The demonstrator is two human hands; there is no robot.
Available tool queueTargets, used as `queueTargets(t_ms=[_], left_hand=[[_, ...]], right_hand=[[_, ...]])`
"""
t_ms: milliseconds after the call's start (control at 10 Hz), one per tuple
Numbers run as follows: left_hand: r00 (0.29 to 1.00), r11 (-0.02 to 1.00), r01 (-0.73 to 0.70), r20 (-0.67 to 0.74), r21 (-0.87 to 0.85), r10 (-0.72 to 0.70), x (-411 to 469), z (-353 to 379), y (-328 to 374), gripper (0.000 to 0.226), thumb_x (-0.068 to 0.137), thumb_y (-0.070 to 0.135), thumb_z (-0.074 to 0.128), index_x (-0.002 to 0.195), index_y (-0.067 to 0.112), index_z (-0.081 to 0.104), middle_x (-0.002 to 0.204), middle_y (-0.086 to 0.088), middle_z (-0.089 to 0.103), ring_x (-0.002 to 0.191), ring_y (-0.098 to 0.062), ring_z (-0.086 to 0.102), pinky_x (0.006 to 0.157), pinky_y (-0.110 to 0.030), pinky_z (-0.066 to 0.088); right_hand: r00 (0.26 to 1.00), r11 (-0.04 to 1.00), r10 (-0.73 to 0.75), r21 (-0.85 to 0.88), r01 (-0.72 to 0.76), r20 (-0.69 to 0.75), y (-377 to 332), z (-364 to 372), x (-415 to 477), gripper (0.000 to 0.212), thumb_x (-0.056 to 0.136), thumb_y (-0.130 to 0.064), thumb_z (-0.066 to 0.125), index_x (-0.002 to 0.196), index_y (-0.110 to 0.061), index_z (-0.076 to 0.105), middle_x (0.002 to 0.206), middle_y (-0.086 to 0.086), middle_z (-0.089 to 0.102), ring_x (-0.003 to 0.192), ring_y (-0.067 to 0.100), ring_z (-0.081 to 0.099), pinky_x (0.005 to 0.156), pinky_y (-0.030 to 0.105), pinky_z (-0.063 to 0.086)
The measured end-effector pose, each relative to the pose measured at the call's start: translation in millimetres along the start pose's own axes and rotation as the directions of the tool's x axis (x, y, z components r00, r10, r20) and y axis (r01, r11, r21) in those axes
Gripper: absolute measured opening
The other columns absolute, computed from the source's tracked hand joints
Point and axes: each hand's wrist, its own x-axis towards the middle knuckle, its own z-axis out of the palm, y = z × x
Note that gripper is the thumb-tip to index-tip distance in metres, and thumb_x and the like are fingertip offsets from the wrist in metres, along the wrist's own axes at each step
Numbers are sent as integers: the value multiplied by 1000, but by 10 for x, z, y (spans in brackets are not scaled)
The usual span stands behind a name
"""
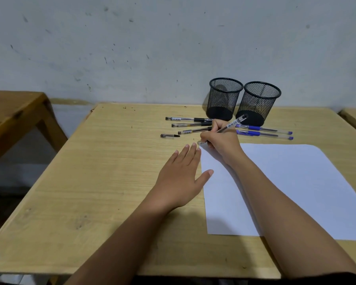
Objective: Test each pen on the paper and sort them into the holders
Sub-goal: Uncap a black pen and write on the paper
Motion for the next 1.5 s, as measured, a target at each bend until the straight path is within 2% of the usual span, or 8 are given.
queueTargets(t_ms=[200,300,400,600,800,1100,1200,1500], left_hand=[[1000,1000,0,-5,-3,0,9,4,-7,66,95,56,13,148,21,-6,158,6,-13,144,-8,-14,117,-28,-10],[1000,1000,-1,-12,6,1,14,7,-5,67,95,56,13,148,21,-6,158,5,-13,144,-8,-14,116,-28,-10],[1000,1000,-3,-16,0,3,2,8,2,67,95,56,14,149,21,-6,158,6,-13,144,-8,-14,115,-27,-10],[1000,1000,2,-18,6,-2,15,15,5,67,95,56,14,149,21,-5,158,6,-12,144,-8,-13,117,-28,-9],[1000,1000,-5,-28,-13,5,3,18,4,67,95,55,16,149,20,-4,158,6,-11,144,-7,-12,117,-28,-9],[999,1000,-6,-35,-12,6,6,33,-12,67,95,56,15,149,21,-4,158,6,-11,144,-7,-12,115,-27,-10],[999,1000,-5,-39,-9,5,7,35,-17,67,95,56,15,149,21,-4,158,6,-11,144,-7,-12,114,-26,-10],[999,1000,-9,-42,-18,8,0,31,-13,67,95,55,17,149,21,-2,158,6,-9,145,-7,-11,117,-28,-8]], right_hand=[[999,999,-36,-30,35,-11,-24,-6,-1,40,66,12,60,53,-12,31,53,5,28,49,9,29,42,13,28],[999,999,-33,-38,32,-21,-9,2,-3,38,66,11,60,54,-11,32,54,5,28,45,6,29,43,14,28],[999,998,-18,-67,20,37,-28,-20,11,27,63,12,58,56,-7,40,55,7,26,52,16,27,49,23,26],[1000,998,-2,-62,2,-7,1,-32,29,34,63,8,59,54,-11,32,55,7,27,55,19,28,48,25,26],[1000,997,-3,-81,4,18,-18,-41,22,32,63,9,59,55,-10,35,58,8,26,57,18,26,50,25,25],[1000,997,-9,-77,8,-12,-33,-30,8,42,63,11,58,53,-15,25,57,5,23,57,15,24,52,25,23],[999,998,-27,-53,26,-27,-38,-21,-17,43,65,11,58,54,-15,26,57,3,22,56,13,22,46,19,23],[997,997,-62,-51,59,-50,-31,-12,-40,45,63,13,56,54,-16,23,55,0,21,54,12,19,44,19,19]])
